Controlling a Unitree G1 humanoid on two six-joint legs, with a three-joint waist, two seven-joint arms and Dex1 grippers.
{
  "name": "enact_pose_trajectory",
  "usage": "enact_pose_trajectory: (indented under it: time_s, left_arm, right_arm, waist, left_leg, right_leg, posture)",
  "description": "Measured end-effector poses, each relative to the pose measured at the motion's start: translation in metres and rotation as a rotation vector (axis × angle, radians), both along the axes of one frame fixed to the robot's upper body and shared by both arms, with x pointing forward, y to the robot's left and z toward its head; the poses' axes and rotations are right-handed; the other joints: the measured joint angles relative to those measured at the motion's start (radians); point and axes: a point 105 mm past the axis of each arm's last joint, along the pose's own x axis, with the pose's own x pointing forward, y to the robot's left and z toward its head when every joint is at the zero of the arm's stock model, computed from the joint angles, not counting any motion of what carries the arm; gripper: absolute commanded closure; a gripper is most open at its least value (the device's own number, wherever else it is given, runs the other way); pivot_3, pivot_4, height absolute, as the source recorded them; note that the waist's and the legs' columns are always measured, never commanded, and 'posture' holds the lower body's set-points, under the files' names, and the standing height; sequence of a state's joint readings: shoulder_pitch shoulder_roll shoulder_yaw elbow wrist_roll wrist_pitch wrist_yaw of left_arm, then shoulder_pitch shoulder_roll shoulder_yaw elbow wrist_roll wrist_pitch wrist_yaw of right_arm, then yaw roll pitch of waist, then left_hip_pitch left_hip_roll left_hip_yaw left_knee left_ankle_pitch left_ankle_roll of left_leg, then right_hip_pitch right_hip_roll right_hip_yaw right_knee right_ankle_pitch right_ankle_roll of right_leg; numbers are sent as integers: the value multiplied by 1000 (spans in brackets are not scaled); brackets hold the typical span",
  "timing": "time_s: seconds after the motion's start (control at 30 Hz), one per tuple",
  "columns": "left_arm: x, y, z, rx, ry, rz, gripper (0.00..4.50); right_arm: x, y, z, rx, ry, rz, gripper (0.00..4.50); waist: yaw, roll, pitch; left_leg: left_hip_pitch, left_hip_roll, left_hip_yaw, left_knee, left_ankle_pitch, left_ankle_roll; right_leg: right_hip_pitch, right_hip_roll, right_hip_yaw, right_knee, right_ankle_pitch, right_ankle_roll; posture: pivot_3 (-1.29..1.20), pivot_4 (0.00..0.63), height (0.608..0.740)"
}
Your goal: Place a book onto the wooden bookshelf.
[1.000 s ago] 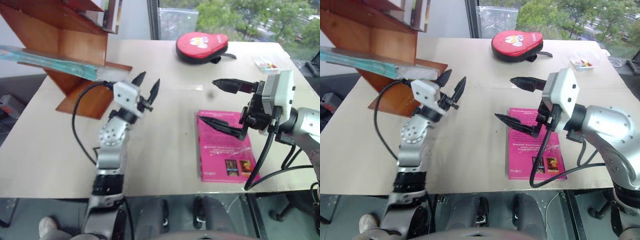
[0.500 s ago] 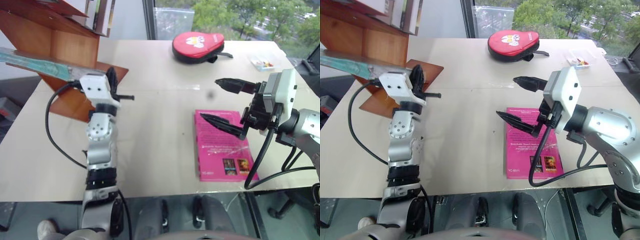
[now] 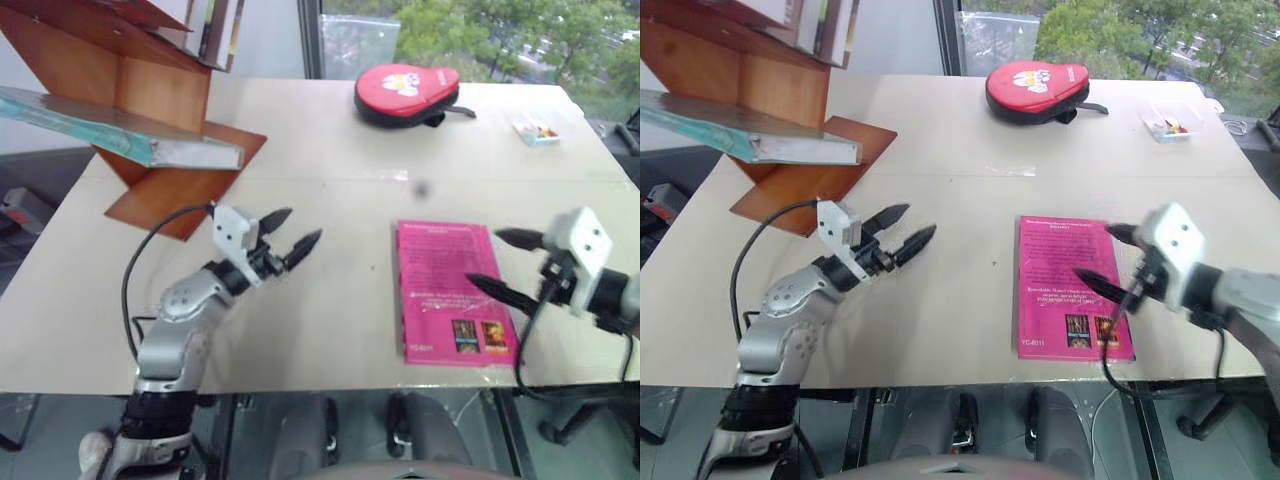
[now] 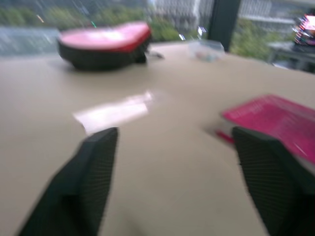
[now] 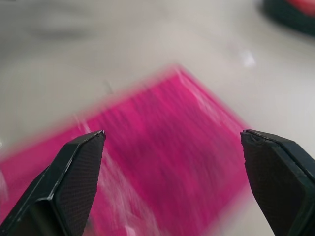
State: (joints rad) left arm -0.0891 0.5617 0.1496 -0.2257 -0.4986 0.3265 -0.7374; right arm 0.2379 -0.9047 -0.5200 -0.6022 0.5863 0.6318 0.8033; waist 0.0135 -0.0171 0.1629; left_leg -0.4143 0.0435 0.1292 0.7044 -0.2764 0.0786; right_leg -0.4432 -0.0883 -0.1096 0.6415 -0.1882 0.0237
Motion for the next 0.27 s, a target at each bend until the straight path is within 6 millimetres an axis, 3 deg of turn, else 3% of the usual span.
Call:
enact_pose_trajectory:
  time_s: [0.1, 0.27]
  left_arm:
    - [-15, 22, -5, 51, 56, -8, 133]
    - [-30, 47, 3, 111, 78, -18, 133]
  right_arm:
    - [-18, -25, 0, -59, 24, -55, 0]
    - [-39, -43, -1, -127, 51, -77, 0]
  waist:
    - [0, 1, 0]
    - [1, 1, 0]
  left_leg:
    - [0, 1, 0, 0, 0, 0]
    - [0, 1, 0, 0, -6, -1]
  right_leg:
    - [-1, 0, 0, 0, -2, -3]
    - [-2, -3, 0, 0, -2, -4]
  posture:
    - [0, 150, 740]
    - [0, 150, 740]
